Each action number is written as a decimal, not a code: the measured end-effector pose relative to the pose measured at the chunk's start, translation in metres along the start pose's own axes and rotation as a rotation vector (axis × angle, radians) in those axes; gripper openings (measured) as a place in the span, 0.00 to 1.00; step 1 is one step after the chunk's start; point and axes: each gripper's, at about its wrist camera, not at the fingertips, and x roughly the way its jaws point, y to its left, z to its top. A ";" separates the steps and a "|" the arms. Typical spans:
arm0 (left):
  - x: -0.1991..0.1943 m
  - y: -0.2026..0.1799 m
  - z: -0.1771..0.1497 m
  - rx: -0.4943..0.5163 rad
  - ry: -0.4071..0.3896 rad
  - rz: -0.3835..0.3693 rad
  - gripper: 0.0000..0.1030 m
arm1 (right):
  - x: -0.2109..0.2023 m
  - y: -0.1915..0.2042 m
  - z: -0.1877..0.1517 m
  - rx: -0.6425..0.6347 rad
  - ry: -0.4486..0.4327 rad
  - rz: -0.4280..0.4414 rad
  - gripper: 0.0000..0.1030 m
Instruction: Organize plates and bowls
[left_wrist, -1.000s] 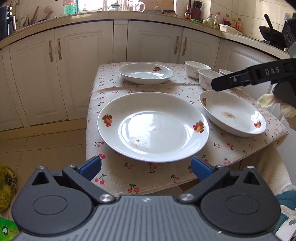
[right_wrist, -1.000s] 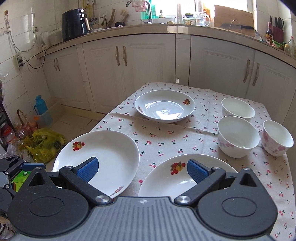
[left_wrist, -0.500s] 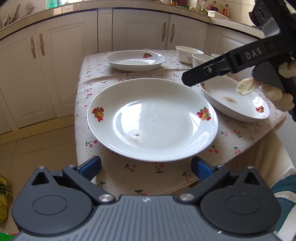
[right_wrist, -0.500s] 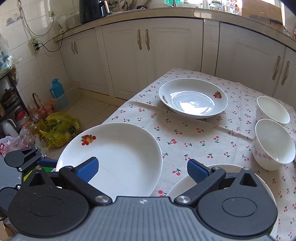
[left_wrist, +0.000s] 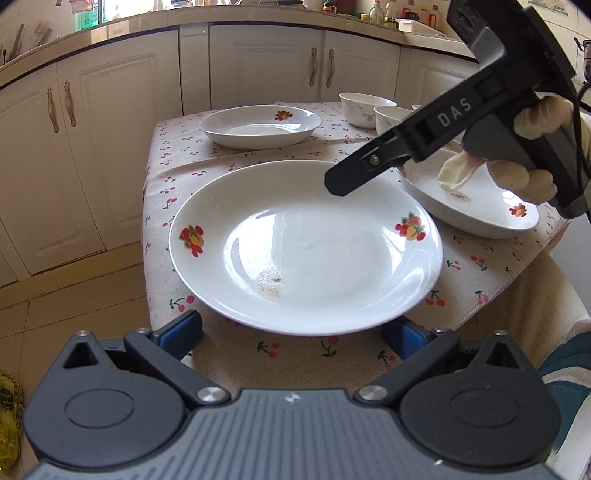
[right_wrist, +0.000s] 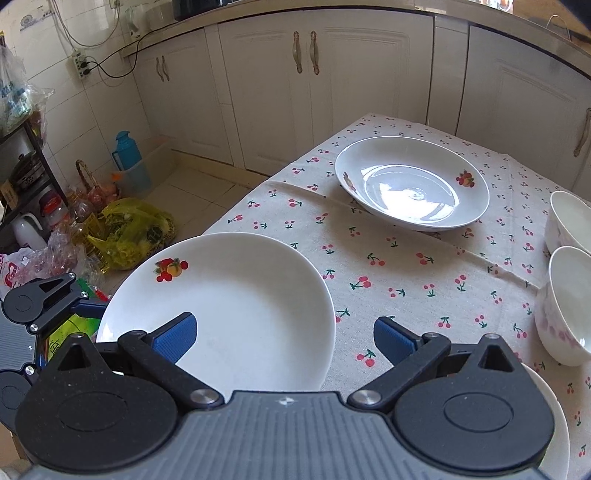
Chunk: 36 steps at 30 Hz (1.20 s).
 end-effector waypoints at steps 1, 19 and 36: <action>0.000 0.001 0.000 0.000 -0.002 -0.003 1.00 | 0.003 -0.001 0.001 -0.004 0.008 0.010 1.00; -0.006 0.003 -0.001 0.063 -0.023 -0.025 0.97 | 0.041 -0.021 0.020 0.023 0.135 0.137 0.67; 0.005 0.005 0.020 0.092 -0.022 -0.022 0.97 | 0.042 -0.030 0.032 0.016 0.117 0.131 0.64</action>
